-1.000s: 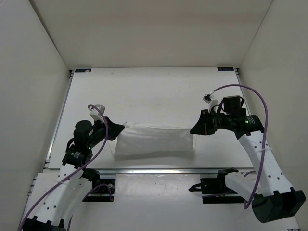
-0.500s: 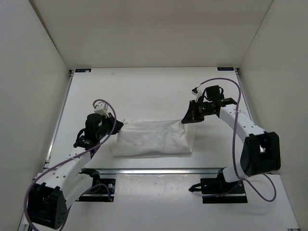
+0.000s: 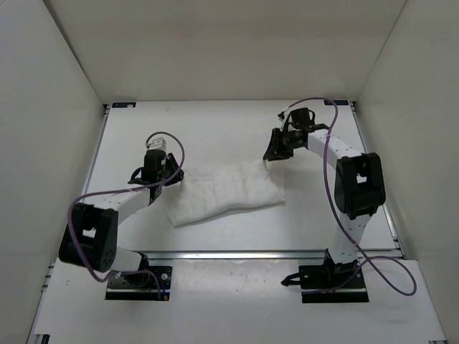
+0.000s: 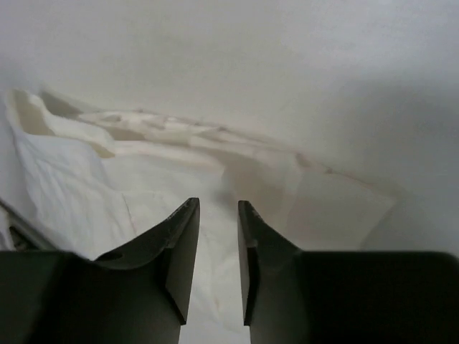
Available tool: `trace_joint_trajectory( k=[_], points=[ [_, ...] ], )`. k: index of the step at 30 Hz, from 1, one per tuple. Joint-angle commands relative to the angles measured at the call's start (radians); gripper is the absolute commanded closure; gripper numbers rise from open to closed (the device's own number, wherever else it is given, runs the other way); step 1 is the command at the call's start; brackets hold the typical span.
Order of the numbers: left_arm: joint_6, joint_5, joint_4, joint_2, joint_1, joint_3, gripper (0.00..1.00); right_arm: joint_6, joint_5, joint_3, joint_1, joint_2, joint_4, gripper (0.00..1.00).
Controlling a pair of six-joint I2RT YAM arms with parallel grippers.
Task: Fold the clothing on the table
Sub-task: Fold the skirt
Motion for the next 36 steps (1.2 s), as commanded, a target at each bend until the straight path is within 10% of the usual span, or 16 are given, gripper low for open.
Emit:
trace_joint_trajectory(
  k=[1,7,16,18,22,36],
  points=[
    [0.011,-0.097,0.016,0.078,0.057,0.093,0.53,0.009,0.183,0.175,-0.026,0.074,-0.021,0.72],
    [0.030,-0.040,-0.084,0.112,0.083,0.300,0.49,0.000,0.301,0.295,-0.052,0.018,-0.102,0.51],
    [-0.126,0.174,-0.066,-0.214,0.013,-0.096,0.46,0.228,-0.033,-0.536,-0.195,-0.438,0.315,0.50],
    [-0.162,0.172,-0.043,-0.294,0.004,-0.163,0.47,0.283,-0.070,-0.648,-0.205,-0.507,0.417,0.53],
    [-0.214,0.188,0.039,-0.346,-0.021,-0.229,0.51,0.365,-0.162,-0.787,-0.189,-0.591,0.640,1.00],
    [-0.299,0.184,0.206,-0.144,-0.092,-0.325,0.56,0.646,-0.271,-0.603,0.203,-0.273,0.908,1.00]
  ],
)
